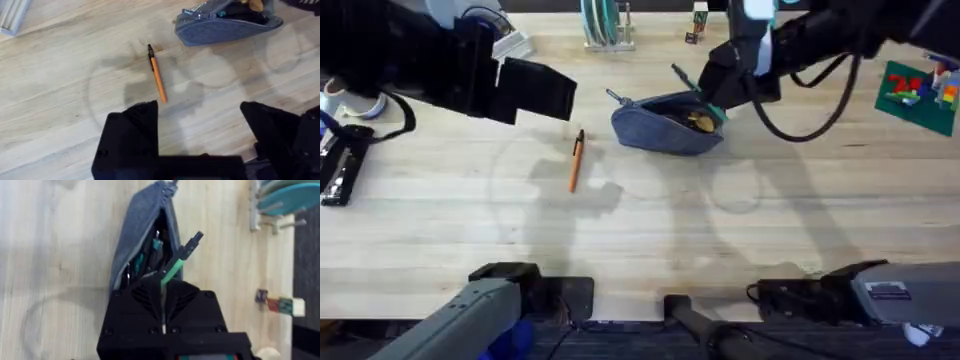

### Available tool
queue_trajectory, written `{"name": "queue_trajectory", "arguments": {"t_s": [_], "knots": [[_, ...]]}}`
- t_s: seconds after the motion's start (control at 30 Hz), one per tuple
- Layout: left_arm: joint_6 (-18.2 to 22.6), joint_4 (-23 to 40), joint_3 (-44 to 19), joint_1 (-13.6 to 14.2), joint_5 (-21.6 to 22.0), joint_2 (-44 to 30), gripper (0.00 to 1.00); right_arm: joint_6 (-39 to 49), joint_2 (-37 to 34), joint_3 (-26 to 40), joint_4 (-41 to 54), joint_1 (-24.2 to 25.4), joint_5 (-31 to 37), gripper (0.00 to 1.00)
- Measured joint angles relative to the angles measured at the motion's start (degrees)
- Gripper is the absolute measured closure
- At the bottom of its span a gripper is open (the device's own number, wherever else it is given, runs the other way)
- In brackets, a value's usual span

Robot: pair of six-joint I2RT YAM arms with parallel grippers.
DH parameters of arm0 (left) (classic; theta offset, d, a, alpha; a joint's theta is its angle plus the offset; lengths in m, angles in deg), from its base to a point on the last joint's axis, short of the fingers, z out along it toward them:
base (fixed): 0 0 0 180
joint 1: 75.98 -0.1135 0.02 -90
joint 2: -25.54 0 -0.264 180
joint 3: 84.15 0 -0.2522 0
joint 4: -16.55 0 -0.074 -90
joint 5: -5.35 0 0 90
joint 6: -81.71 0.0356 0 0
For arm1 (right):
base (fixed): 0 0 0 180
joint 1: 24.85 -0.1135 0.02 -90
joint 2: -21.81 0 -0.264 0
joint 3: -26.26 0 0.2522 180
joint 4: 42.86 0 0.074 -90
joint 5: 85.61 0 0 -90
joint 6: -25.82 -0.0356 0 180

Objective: Unzip the bag, pick up the pens from the table one at a time and place them inside, then zip the bag closed.

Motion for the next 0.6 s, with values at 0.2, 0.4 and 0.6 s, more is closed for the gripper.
{"name": "queue_trajectory", "arguments": {"t_s": [0.2, 0.4, 0.6], "knots": [[0.00, 0.02, 0.00, -0.02, 0.00, 0.00, 0.006, 2.85, -3.68, 0.00, -0.11, -0.83, -1.87, 0.971], [0.00, 0.24, 0.00, 0.00, 0.00, 0.00, 0.006, 4.86, -7.15, 0.00, -0.28, -0.85, -2.43, 0.971], [0.00, 0.46, 0.00, 0.00, 0.00, 0.00, 0.006, 5.45, -10.10, 0.00, -1.70, -0.85, -2.54, 0.971]]}}
